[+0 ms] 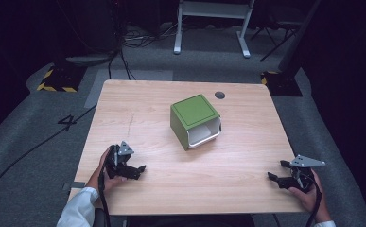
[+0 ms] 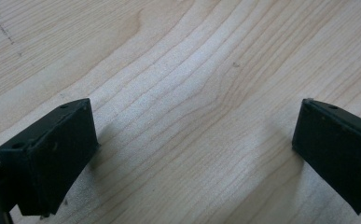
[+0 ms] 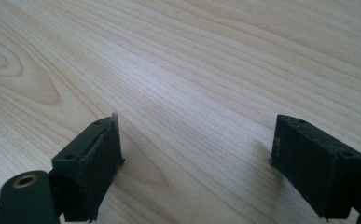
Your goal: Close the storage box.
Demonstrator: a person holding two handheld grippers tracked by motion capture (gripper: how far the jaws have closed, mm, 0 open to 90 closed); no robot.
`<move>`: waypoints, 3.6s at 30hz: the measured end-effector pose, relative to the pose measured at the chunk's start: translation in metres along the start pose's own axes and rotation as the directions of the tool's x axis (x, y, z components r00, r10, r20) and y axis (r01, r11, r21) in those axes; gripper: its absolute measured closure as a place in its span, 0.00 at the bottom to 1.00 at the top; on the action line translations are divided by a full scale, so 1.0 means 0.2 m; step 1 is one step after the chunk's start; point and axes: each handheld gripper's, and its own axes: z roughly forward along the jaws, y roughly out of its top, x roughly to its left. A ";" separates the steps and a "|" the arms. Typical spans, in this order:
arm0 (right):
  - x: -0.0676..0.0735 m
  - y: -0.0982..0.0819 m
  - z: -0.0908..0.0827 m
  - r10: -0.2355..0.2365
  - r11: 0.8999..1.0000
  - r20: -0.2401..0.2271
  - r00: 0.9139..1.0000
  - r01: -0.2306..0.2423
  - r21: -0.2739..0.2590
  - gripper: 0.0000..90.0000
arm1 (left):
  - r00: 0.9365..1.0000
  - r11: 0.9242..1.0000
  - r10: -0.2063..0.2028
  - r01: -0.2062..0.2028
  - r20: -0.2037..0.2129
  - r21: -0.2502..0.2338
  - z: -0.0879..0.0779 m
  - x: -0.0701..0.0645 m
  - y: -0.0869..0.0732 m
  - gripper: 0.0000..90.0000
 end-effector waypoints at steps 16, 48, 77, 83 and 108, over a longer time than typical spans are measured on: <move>-0.01 0.10 0.02 -0.006 0.996 0.009 1.000 0.005 0.088 0.21 | 0.997 0.998 0.056 -0.056 0.054 0.001 -0.02 0.03 -0.02 0.00; 0.42 0.83 0.29 -0.271 0.961 -0.288 0.919 0.244 -0.129 0.23 | 0.997 0.999 0.051 -0.052 0.050 0.003 -0.02 0.03 -0.02 0.00; 0.73 0.99 0.72 -0.314 0.949 -0.382 0.869 0.302 -0.094 0.27 | 0.998 0.999 0.050 -0.050 0.048 0.001 -0.02 0.03 -0.03 0.00; 0.75 0.98 0.76 -0.311 0.949 -0.382 0.870 0.309 -0.069 0.29 | 0.998 0.999 0.050 -0.050 0.048 0.001 -0.02 0.03 -0.03 0.00; 0.74 0.82 0.67 -0.326 0.935 -0.431 0.841 0.355 -0.015 0.48 | 0.998 0.999 0.047 -0.047 0.048 0.001 -0.03 0.03 -0.03 0.00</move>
